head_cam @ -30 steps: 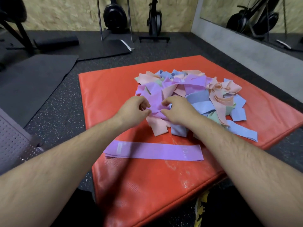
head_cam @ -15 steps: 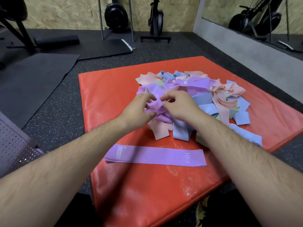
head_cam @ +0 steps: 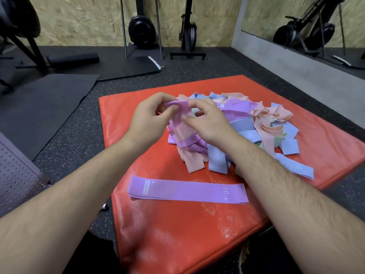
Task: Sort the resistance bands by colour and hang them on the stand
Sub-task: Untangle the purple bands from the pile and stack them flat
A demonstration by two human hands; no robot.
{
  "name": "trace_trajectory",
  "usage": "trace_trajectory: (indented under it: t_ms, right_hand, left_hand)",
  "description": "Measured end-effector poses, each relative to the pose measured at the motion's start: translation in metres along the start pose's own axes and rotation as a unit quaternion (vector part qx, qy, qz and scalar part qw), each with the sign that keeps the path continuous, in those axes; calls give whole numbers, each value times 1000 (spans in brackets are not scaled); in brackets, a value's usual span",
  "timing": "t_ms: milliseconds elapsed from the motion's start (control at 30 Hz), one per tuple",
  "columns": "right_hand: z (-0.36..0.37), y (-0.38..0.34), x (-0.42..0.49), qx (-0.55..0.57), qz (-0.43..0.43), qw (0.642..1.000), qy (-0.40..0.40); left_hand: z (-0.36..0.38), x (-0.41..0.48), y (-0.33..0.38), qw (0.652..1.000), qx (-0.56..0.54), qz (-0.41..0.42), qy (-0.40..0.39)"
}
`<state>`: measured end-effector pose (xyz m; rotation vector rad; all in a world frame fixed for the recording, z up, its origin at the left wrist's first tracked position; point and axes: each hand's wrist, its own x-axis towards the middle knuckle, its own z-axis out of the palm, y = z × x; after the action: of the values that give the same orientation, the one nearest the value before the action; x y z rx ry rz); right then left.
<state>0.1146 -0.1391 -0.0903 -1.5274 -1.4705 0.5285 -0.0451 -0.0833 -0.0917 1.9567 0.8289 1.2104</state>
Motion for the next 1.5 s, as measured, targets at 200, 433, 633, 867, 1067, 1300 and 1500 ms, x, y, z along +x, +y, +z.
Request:
trace_trajectory:
  t_ms: [200, 433, 633, 867, 1067, 1300, 1500]
  right_hand:
    - [6, -11, 4, 47, -24, 999, 6]
    - [5, -37, 4, 130, -12, 990, 60]
    - [8, -35, 5, 92, 14, 994, 55]
    - [15, -34, 2, 54, 1, 999, 4]
    - [17, -30, 0, 83, 18, 996, -26]
    - [22, -27, -3, 104, -41, 994, 5]
    - [20, -23, -1, 90, -39, 995, 5]
  left_hand:
    - [-21, 2, 18, 992, -100, -17, 81]
    - [-27, -7, 21, 989, -133, -40, 52]
    - [-31, -6, 20, 985, -154, -49, 61]
    - [-32, -5, 23, 980, -179, -71, 43]
    - [-32, -5, 20, 993, -59, -66, 74]
    - [-31, -5, 21, 994, -94, -58, 26]
    - [-32, -4, 14, 986, 155, 31, 51]
